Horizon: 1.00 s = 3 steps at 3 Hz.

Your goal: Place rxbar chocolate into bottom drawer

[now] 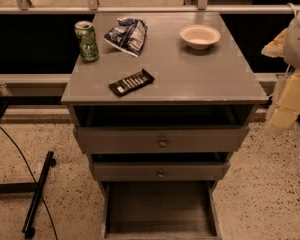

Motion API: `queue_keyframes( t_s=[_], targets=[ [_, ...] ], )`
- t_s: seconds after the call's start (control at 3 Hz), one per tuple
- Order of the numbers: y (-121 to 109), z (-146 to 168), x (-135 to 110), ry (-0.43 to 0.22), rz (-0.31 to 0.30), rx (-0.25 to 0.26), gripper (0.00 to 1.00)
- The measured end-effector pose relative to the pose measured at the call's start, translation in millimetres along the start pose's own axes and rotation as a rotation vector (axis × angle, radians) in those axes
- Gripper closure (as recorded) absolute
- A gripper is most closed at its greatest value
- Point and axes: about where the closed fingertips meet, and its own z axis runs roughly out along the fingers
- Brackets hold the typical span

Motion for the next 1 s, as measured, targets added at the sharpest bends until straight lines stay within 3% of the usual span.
queue_keyframes(
  t_s=[0.33, 0.67, 1.0],
  targets=[
    [0, 0, 0, 0.000, 0.000, 0.000, 0.00],
    [-10, 12, -21, -0.017, -0.043, 0.003, 0.00],
    [-46, 36, -73, -0.041, -0.151, 0.039, 0.00]
  ],
)
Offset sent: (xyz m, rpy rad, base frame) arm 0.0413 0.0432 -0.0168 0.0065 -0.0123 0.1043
